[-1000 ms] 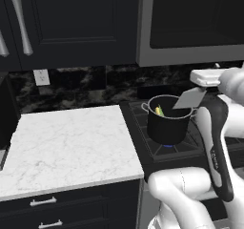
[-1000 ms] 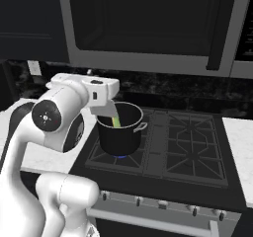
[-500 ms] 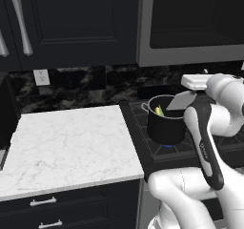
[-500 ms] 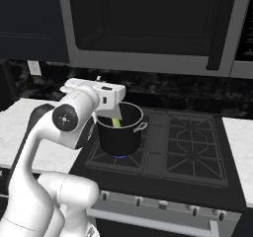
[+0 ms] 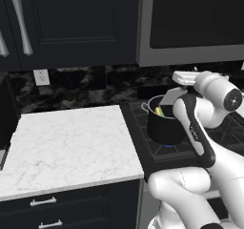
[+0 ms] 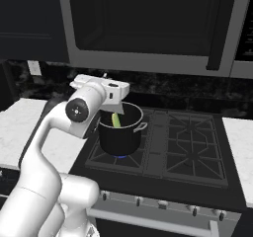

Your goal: Put the corn and corn in the pot. Retrieve the spatula and lightly stir the vegetables in the pot.

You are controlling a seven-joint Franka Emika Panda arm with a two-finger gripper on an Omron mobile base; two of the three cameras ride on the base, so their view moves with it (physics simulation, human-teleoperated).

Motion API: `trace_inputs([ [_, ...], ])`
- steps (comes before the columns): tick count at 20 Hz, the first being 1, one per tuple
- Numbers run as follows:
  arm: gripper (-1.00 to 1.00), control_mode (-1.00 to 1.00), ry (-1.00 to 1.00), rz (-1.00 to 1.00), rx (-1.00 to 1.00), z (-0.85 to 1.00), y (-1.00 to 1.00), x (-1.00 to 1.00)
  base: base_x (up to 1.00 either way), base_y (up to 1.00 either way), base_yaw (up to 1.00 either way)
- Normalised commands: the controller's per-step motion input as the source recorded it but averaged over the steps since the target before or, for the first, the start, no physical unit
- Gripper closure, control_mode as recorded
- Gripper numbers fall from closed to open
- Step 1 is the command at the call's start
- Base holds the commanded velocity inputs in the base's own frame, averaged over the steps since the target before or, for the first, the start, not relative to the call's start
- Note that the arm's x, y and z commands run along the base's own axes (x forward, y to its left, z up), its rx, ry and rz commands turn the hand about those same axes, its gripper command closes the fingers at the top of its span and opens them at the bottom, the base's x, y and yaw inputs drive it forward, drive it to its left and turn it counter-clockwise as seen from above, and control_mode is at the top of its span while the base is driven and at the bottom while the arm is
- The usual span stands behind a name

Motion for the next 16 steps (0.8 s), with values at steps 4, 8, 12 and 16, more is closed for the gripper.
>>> trace_inputs([
  [4,1.0,-1.0,0.0,0.0,0.03,-0.29,-0.03,0.37,0.0,0.0,0.0],
  [8,1.0,-1.0,0.0,0.0,0.04,-0.39,-0.06,0.32,0.0,0.0,0.0],
  [12,1.0,-1.0,0.0,0.0,0.05,-0.41,-0.12,0.31,0.0,0.0,0.0],
  [16,1.0,-1.0,0.0,0.0,0.05,-0.35,-0.24,0.23,0.0,0.0,0.0],
])
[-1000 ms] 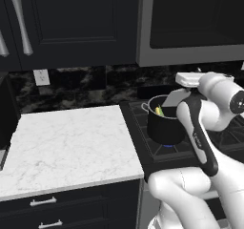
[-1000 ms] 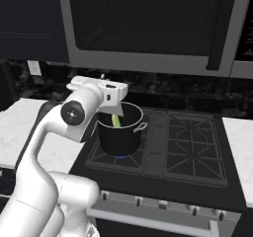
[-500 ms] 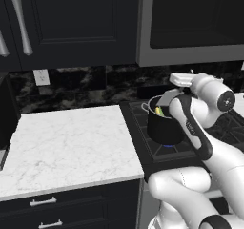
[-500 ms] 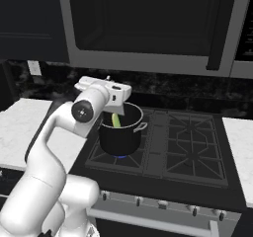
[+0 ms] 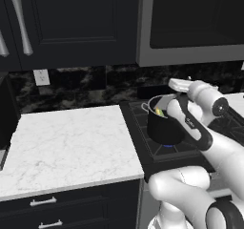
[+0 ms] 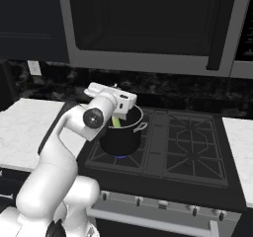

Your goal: Put the corn and corn in the pot. Retrieve the spatula and lightly stir the vegetables in the pot.

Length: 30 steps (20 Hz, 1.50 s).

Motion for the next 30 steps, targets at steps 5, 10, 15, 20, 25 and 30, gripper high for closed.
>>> trace_inputs([
  [5,1.0,-1.0,0.02,0.0,0.03,-0.32,-0.31,0.12,0.0,0.0,0.0],
  [10,1.0,-1.0,0.07,0.0,0.0,-0.31,-0.03,0.23,0.0,0.0,0.0],
  [15,1.0,-1.0,0.04,0.0,-0.01,-0.1,0.0,0.31,0.0,0.0,0.0],
  [20,1.0,-1.0,0.01,-0.01,-0.09,0.0,0.0,0.18,0.0,0.0,0.0],
  [25,1.0,-1.0,-0.04,-0.04,-0.27,0.0,0.0,0.0,0.0,0.0,0.0],
  [30,1.0,-1.0,-0.08,-0.04,-0.33,0.07,0.01,0.0,0.0,0.0,0.0],
])
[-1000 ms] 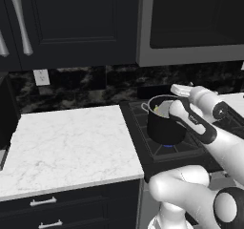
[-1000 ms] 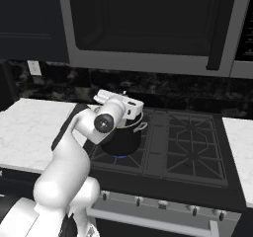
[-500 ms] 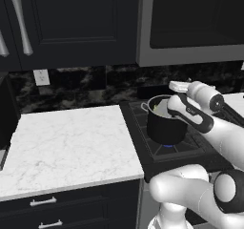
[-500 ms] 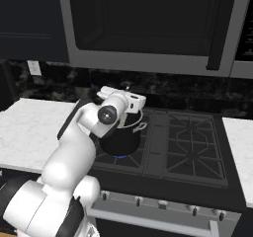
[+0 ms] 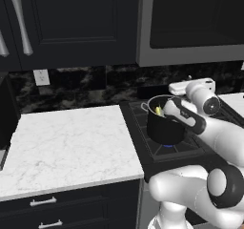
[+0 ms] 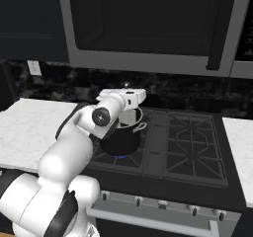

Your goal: Put the corn and corn in the pot. Retrieve the spatula and lightly stir the vegetables in the pot.

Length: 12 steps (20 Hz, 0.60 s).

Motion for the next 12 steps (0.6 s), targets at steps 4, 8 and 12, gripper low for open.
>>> trace_inputs([
  [4,1.0,-1.0,0.04,-0.01,-0.19,-0.05,0.08,0.07,0.0,0.0,0.0],
  [8,1.0,-1.0,0.19,0.0,-0.03,-0.21,0.24,0.25,0.0,0.0,0.0],
  [12,1.0,-1.0,0.3,0.0,0.0,-0.33,0.23,0.11,0.0,0.0,0.0],
])
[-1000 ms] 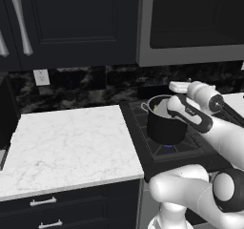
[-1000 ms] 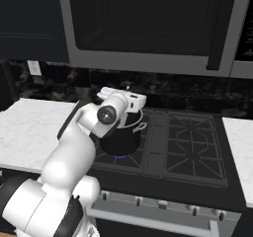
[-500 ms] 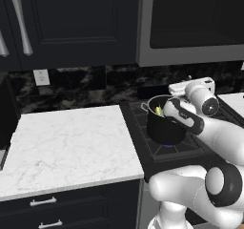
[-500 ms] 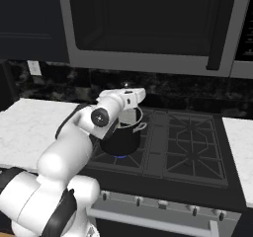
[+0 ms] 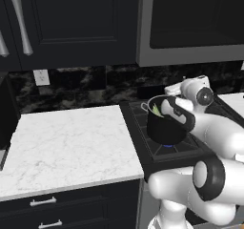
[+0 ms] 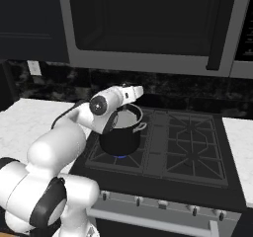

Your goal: Put the corn and corn in the pot. Retrieve the spatula and lightly stir the vegetables in the pot.

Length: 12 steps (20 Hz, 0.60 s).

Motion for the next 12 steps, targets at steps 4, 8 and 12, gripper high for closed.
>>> trace_inputs([
  [4,1.0,-1.0,0.38,0.0,-0.04,-0.09,0.13,-0.12,0.0,0.0,0.0],
  [8,1.0,-1.0,0.25,0.0,-0.09,-0.04,0.05,-0.04,0.0,0.0,0.0],
  [12,1.0,-1.0,0.18,0.05,0.0,-0.24,0.0,0.26,0.0,0.0,0.0],
])
